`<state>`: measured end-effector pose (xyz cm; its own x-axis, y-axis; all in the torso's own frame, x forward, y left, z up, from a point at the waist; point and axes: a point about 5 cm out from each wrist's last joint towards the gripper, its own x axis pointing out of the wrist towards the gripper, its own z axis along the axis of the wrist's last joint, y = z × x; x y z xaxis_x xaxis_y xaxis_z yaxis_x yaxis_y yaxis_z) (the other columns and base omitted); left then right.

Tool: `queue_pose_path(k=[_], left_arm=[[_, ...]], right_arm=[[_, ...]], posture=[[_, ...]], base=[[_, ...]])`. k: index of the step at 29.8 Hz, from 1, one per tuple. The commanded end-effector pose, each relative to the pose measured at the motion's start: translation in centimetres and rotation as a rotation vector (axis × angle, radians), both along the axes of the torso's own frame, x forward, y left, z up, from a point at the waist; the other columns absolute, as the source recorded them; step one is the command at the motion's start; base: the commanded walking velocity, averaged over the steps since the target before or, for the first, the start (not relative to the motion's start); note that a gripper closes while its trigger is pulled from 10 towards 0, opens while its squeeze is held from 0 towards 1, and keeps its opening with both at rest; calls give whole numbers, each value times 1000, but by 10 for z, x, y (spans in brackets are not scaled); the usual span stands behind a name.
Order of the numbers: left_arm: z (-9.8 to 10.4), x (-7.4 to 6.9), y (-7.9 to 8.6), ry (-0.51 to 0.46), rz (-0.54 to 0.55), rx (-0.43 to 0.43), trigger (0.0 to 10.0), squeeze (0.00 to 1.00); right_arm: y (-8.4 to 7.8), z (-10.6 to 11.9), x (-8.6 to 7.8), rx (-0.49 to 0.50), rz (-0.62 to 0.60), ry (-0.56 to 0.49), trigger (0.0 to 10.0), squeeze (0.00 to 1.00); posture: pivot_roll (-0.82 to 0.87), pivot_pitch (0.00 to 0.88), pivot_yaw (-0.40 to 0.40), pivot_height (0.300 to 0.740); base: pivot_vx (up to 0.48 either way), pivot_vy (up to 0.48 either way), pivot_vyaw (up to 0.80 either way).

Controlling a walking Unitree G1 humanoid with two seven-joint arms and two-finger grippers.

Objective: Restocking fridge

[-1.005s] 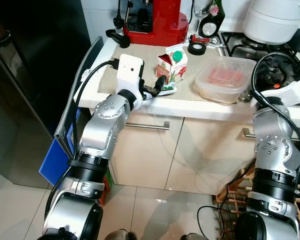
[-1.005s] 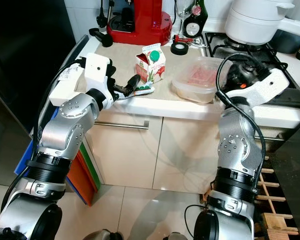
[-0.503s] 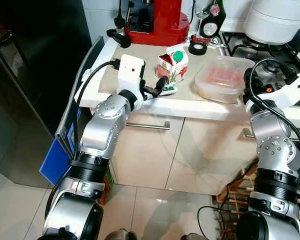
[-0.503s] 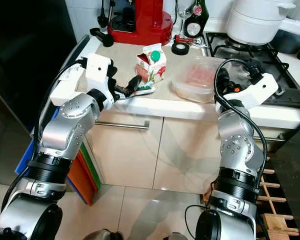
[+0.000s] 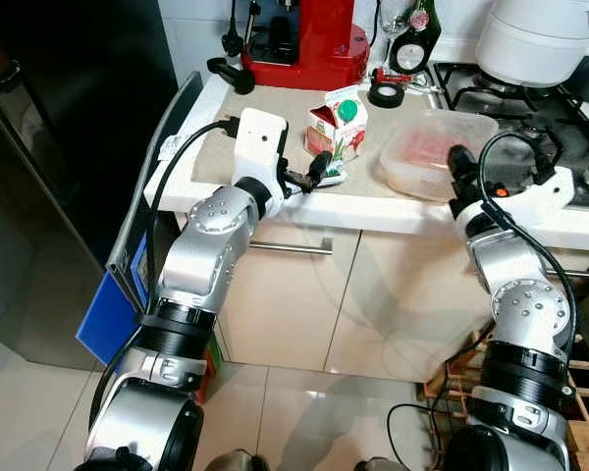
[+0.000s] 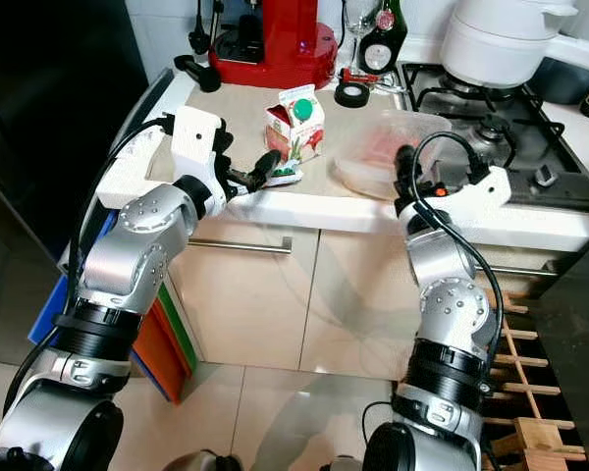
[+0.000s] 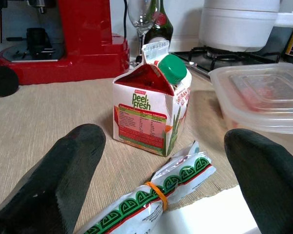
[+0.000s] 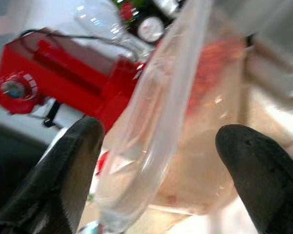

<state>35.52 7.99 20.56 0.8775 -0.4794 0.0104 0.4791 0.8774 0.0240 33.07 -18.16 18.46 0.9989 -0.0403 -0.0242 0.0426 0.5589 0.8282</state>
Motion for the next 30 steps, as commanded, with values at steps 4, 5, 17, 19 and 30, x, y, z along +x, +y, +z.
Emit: queue_pose_path(k=[4,5,17,19,30], left_arm=[[5,-1,-3,-12,-13,5,10000,0],[5,-1,-3,-13,-14,5,10000,0],[6,0,-2,-15,-13,5,10000,0],[6,-1,-2,-14,-13,6,10000,0],[6,0,-5,-12,-23,7,10000,0]], right_arm=[[3,2,0,-82,14,2,10000,1000],[1,1,1,-105,8,10,10000,1000],[-8,15,9,-56,-94,-49,10000,0],[-11,18,10,-18,-108,-63,10000,0],[-3,4,19,87,-68,7,10000,0]], posture=[[-132,0,16,740],[-131,0,15,740],[-127,0,14,740],[-128,0,16,740],[-128,0,18,740]], base=[[0,0,0],[0,0,0],[0,0,0],[0,0,0],[0,0,0]])
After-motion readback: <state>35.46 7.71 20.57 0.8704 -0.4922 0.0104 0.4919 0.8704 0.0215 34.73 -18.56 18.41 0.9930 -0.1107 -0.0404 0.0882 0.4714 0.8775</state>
